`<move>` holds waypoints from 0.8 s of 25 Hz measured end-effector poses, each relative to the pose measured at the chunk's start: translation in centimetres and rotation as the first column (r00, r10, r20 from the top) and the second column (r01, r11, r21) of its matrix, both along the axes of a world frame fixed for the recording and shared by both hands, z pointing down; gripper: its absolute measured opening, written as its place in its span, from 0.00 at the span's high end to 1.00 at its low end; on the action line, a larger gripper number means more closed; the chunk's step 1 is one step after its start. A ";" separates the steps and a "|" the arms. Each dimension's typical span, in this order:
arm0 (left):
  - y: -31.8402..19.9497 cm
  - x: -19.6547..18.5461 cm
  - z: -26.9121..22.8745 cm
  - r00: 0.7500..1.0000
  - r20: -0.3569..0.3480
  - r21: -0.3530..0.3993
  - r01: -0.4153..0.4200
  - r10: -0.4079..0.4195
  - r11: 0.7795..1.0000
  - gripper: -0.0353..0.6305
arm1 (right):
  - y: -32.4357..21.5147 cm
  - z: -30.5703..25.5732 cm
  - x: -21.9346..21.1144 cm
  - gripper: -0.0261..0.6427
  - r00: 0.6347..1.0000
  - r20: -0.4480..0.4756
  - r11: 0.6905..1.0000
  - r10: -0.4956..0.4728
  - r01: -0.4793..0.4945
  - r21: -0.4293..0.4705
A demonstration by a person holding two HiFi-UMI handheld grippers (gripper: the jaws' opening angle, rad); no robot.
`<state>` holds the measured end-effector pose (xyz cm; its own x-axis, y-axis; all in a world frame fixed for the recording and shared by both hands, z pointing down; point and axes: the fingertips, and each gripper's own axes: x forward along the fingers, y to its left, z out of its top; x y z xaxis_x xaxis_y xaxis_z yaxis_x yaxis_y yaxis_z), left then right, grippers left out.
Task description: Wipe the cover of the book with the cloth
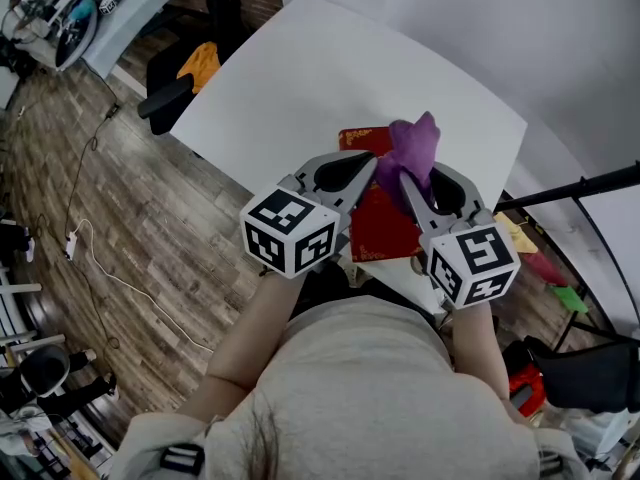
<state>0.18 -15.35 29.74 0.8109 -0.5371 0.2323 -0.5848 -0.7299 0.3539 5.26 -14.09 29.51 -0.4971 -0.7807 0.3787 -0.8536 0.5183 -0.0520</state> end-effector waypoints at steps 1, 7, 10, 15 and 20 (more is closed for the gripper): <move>0.1 -0.1 0.0 1.000 0.004 0.004 0.002 -0.002 1.000 0.91 | 0.1 0.0 0.0 0.80 1.000 -0.001 1.000 0.001 -0.001 0.002; 0.1 -0.1 0.1 1.000 0.009 0.006 -0.010 0.010 1.000 0.91 | 0.3 0.1 -0.1 0.80 1.000 0.007 1.000 0.012 -0.012 0.003; 0.3 0.1 0.2 1.000 0.011 0.005 -0.016 0.016 1.000 0.91 | 0.4 0.3 0.0 0.80 1.000 0.011 1.000 0.008 -0.008 0.003; 0.8 0.5 0.5 1.000 0.017 -0.001 -0.022 0.022 1.000 0.91 | 0.9 0.5 0.3 0.80 1.000 0.012 1.000 0.016 -0.016 0.002; 0.9 0.7 0.6 1.000 0.011 -0.009 -0.029 0.029 1.000 0.91 | 0.9 0.5 0.4 0.80 1.000 0.016 1.000 0.013 -0.013 -0.003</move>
